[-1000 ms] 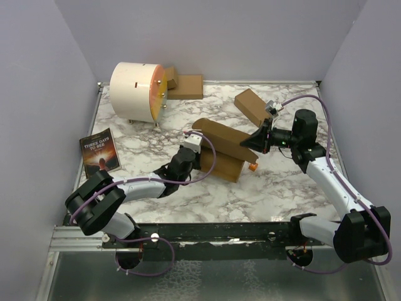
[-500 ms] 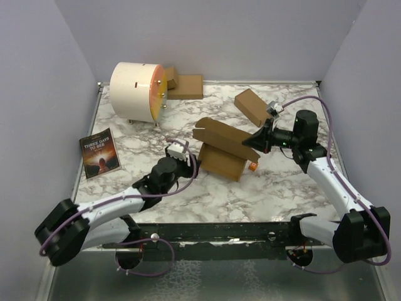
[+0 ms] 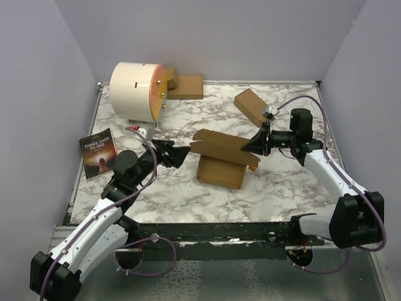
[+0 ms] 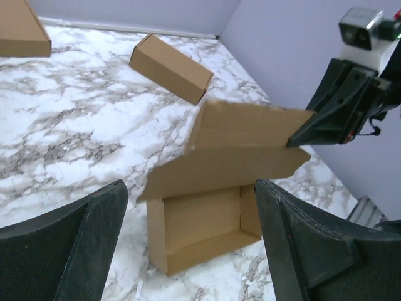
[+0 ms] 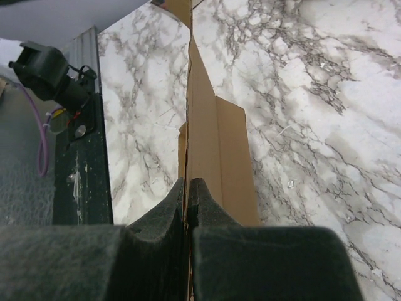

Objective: Fold the paper box

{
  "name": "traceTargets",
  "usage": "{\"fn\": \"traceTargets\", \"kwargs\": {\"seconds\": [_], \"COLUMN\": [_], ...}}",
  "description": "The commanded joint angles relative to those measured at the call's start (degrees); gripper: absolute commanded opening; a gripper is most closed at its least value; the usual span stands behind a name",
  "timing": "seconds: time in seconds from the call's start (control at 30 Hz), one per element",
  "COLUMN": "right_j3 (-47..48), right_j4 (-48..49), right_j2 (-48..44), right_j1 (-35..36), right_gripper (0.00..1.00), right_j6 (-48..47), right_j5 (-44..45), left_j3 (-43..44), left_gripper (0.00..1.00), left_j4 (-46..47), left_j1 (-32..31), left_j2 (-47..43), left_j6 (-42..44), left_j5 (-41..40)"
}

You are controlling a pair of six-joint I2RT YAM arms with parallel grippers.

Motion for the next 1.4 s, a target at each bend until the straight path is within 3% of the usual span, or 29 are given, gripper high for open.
{"fn": "traceTargets", "kwargs": {"seconds": [0.0, 0.1, 0.3, 0.7, 0.97, 1.37], "right_j3": [3.91, 6.35, 9.21, 13.43, 13.63, 13.86], "right_j4": [-4.36, -8.15, -12.49, -18.96, -19.25, -19.37], "right_j2": [2.06, 3.7, 6.5, 11.19, 11.91, 12.54], "right_j1": [-0.28, -0.28, -0.29, -0.28, -0.28, -0.28], "right_gripper": [0.01, 0.01, 0.01, 0.01, 0.01, 0.01], "right_j6": [-4.79, -8.38, -13.3, -19.43, -19.71, -19.42], "right_j5": [-6.02, -7.54, -10.05, -13.21, -13.77, -14.07], "left_j3": [4.33, 5.9, 7.96, 4.48, 4.7, 5.33], "left_gripper": [0.85, 0.85, 0.8, 0.75, 0.49, 0.2], "left_j4": [9.39, 14.03, 13.62, 20.79, 25.05, 27.4], "left_j1": [10.71, 15.13, 16.63, 16.5, 14.31, 11.9], "left_j2": [7.45, 12.67, 19.09, 26.07, 32.18, 35.49], "left_j6": [-5.36, -4.91, 1.61, 10.35, 8.34, 8.3], "left_j5": [26.24, 35.99, 43.63, 39.52, 41.3, 43.67]}}
